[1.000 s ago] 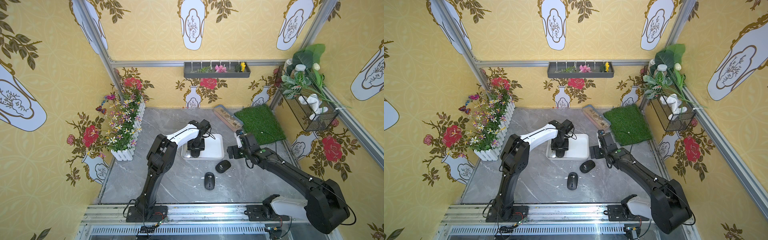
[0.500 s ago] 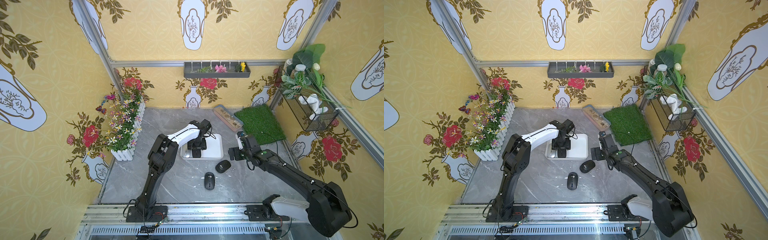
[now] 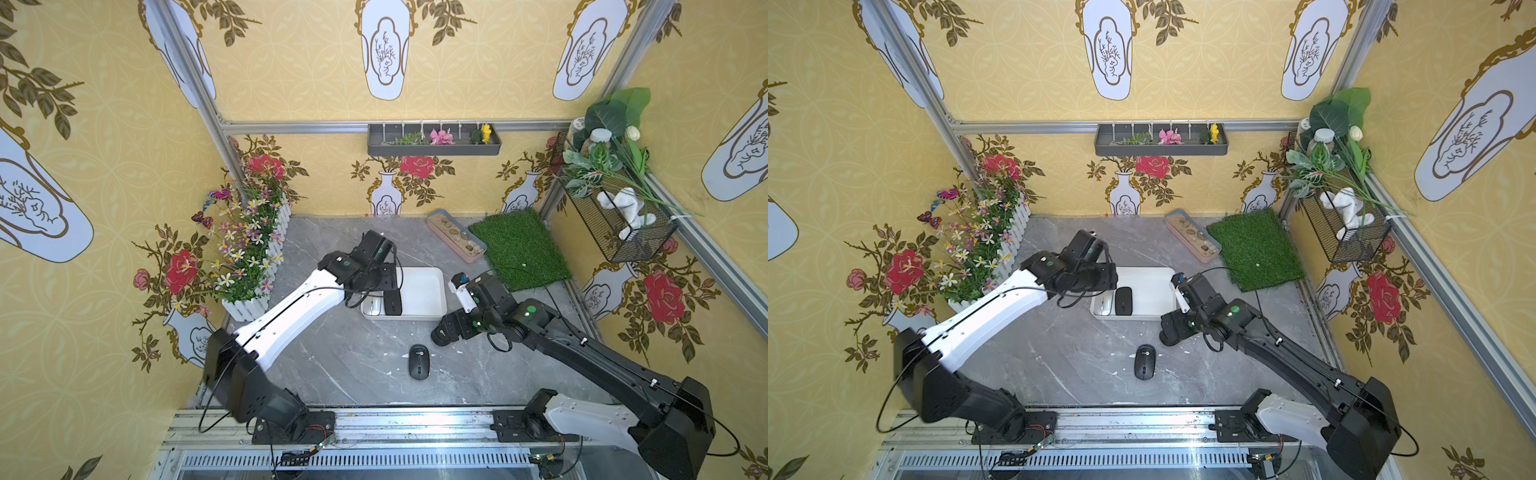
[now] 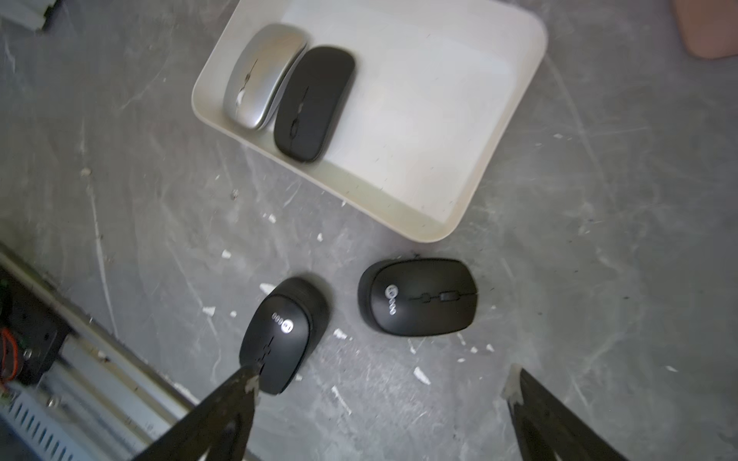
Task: Put the mouse in the storage box
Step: Place the mouse in the storage box, then pick up the mouse from the center of the board.
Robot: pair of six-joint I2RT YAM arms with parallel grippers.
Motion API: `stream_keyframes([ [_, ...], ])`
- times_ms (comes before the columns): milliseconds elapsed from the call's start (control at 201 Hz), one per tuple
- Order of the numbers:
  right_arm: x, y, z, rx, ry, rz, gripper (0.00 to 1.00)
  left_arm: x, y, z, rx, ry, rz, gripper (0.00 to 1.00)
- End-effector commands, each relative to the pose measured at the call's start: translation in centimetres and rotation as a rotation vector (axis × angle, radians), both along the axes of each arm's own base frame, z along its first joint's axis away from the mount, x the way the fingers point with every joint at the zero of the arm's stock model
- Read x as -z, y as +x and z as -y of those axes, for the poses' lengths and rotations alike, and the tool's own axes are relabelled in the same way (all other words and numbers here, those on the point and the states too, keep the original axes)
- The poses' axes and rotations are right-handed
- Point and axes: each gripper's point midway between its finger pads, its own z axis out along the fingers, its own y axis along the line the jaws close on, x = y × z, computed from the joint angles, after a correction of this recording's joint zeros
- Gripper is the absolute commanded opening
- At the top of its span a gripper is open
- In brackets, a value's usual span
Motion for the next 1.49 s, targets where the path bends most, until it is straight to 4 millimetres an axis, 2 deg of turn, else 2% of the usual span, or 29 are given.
stream_keyframes([
  [0,2.1,-3.3,-0.8,-0.017,-0.075,-0.130,0.97,-0.4,-1.3,-2.9,-0.023,0.013,0.164,0.76],
  [114,4.7,-4.3,-2.2,-0.001,-0.166,-0.187,0.97,1.1,-4.9,-6.1,-0.054,0.017,0.182,0.77],
  [224,6.9,-4.7,-4.2,0.014,-0.200,-0.236,0.97,2.3,-6.6,-7.5,-0.065,0.018,0.176,0.77],
  [468,9.6,-5.7,-8.4,-0.013,-0.236,-0.300,0.98,4.3,-7.6,-8.5,-0.059,0.094,0.112,0.77],
  [737,12.2,-5.4,-10.3,0.061,-0.329,-0.320,0.98,4.8,-8.4,-8.6,-0.001,0.123,0.092,0.77],
  [881,12.8,-5.0,-10.4,0.104,-0.363,-0.310,0.98,4.7,-8.7,-8.6,0.031,0.134,0.089,0.77],
  [995,12.6,-4.4,-10.5,0.132,-0.365,-0.286,0.91,4.6,-8.8,-8.4,0.042,0.125,0.092,0.77],
  [1110,12.4,-3.8,-10.7,0.139,-0.365,-0.272,0.78,4.6,-8.7,-8.3,0.048,0.127,0.092,0.77],
  [1269,12.1,-3.2,-11.0,0.131,-0.354,-0.265,0.65,4.3,-8.5,-8.2,0.055,0.136,0.099,0.77],
  [1488,11.2,-2.5,-11.0,0.122,-0.312,-0.253,0.58,4.3,-8.3,-7.9,0.064,0.123,0.109,0.78],
])
